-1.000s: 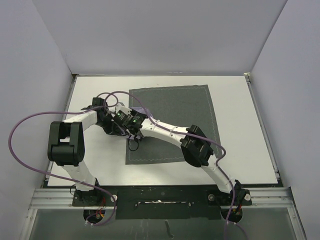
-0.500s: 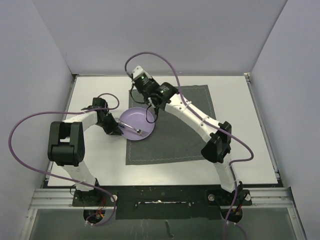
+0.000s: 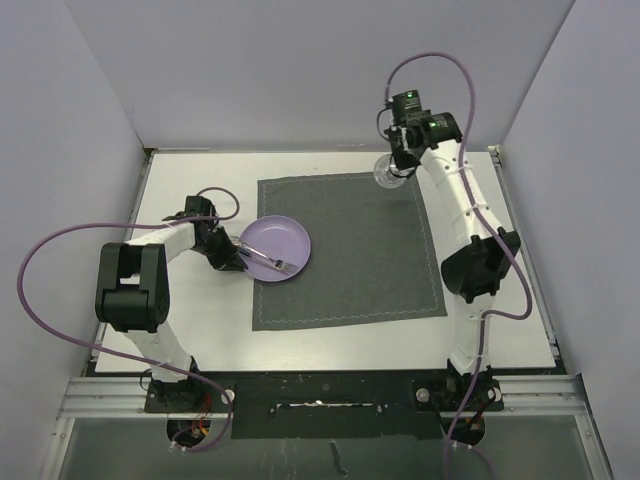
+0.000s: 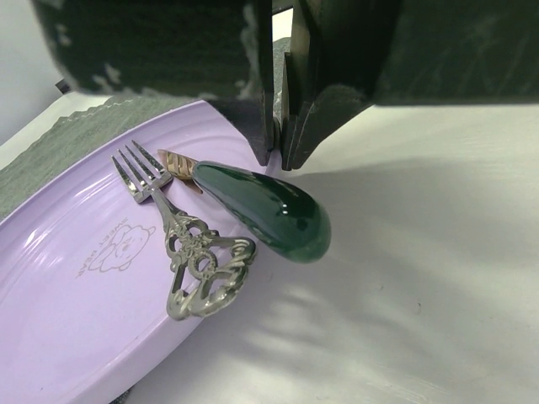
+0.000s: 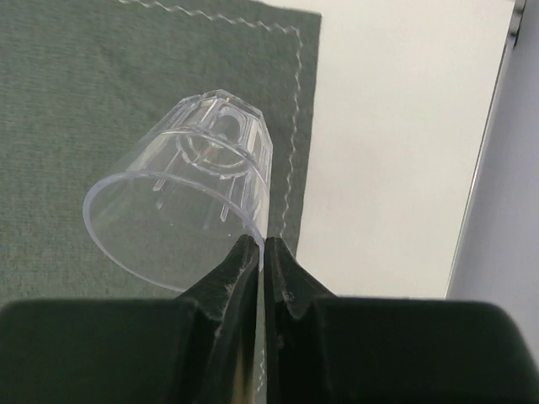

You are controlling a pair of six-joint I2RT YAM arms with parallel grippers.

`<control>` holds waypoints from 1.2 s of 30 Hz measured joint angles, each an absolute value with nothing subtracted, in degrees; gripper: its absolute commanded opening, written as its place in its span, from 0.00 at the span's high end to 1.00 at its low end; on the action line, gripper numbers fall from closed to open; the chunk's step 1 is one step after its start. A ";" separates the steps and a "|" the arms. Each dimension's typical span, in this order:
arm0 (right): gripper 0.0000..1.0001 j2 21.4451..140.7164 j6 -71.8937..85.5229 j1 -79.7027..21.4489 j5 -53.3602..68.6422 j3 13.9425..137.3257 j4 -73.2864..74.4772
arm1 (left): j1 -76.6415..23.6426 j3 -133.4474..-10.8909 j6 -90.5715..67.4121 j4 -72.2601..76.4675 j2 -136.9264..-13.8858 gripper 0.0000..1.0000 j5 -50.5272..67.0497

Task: Set the dinner table for one person
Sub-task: Place the cup on the napkin.

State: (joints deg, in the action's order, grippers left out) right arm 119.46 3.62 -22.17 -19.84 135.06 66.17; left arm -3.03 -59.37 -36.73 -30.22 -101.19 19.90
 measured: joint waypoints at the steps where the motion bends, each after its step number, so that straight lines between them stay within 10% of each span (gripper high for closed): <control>1: 1.00 119.46 4.27 -20.10 -18.09 135.13 67.29 | -3.03 -59.37 -36.73 -30.22 -101.19 1.00 19.99; 36: 1.00 127.92 11.16 -6.33 7.11 126.74 65.14 | -3.64 -58.94 -35.75 -29.87 -101.19 1.00 20.86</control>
State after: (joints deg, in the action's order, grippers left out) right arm 127.92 11.16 -6.33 7.11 126.74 65.14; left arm -3.64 -58.94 -35.75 -29.87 -101.19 20.86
